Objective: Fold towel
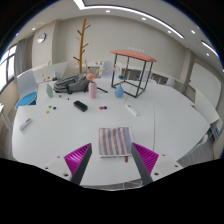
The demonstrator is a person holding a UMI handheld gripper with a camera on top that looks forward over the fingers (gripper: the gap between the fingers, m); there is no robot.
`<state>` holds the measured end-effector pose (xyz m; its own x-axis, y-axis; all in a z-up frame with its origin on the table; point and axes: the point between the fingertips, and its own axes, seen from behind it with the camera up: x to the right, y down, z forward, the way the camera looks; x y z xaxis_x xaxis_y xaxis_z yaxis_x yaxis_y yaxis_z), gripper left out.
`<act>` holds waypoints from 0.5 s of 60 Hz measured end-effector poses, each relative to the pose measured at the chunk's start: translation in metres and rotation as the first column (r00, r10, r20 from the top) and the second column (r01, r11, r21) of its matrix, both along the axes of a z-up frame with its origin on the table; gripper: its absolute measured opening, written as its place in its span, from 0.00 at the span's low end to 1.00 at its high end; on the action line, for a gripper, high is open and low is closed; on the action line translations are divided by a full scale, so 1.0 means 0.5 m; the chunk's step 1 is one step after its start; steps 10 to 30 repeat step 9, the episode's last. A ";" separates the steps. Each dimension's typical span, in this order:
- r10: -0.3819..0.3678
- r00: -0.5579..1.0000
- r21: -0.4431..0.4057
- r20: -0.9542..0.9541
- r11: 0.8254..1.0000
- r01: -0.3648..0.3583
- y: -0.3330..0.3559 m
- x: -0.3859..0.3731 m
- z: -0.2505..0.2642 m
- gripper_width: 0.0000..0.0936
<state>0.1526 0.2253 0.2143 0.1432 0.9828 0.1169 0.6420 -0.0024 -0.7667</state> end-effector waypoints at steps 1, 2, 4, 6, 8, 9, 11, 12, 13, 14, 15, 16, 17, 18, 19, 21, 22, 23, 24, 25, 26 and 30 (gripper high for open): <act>-0.001 1.000 -0.007 0.006 1.000 0.001 -0.004 0.002 -0.003 0.91; -0.004 1.000 -0.009 0.010 1.000 0.004 -0.004 0.003 -0.005 0.91; -0.011 1.000 -0.008 0.011 1.000 0.012 -0.003 0.004 -0.005 0.91; -0.017 1.000 -0.005 0.009 1.000 0.017 -0.002 0.003 -0.004 0.91; -0.018 1.000 -0.002 0.006 1.000 0.018 -0.002 0.001 -0.004 0.91; -0.019 1.000 0.001 0.002 1.000 0.019 -0.001 -0.001 -0.003 0.91; -0.019 1.000 0.001 0.002 1.000 0.019 -0.001 -0.001 -0.003 0.91; -0.019 1.000 0.001 0.002 1.000 0.019 -0.001 -0.001 -0.003 0.91; -0.019 1.000 0.001 0.002 1.000 0.019 -0.001 -0.001 -0.003 0.91; -0.019 1.000 0.001 0.002 1.000 0.019 -0.001 -0.001 -0.003 0.91; -0.019 1.000 0.001 0.002 1.000 0.019 -0.001 -0.001 -0.003 0.91; -0.019 1.000 0.001 0.002 1.000 0.019 -0.001 -0.001 -0.003 0.91; -0.019 1.000 0.001 0.002 1.000 0.019 -0.001 -0.001 -0.003 0.91; -0.019 1.000 0.001 0.002 1.000 0.019 -0.001 -0.001 -0.003 0.91; -0.019 1.000 0.001 0.002 1.000 0.019 -0.001 -0.001 -0.003 0.91; -0.019 1.000 0.001 0.002 1.000 0.019 -0.001 -0.001 -0.003 0.91; -0.019 1.000 0.001 0.002 1.000 0.019 -0.001 -0.001 -0.003 0.91; -0.019 1.000 0.001 0.002 1.000 0.019 -0.001 -0.001 -0.003 0.91; -0.019 1.000 0.001 0.002 1.000 0.019 -0.001 -0.001 -0.003 0.91; -0.019 1.000 0.001 0.002 1.000 0.019 -0.001 -0.001 -0.003 0.91; -0.019 1.000 0.001 0.002 1.000 0.019 -0.001 -0.001 -0.003 0.91; -0.019 1.000 0.001 0.002 1.000 0.019 -0.001 -0.001 -0.003 0.91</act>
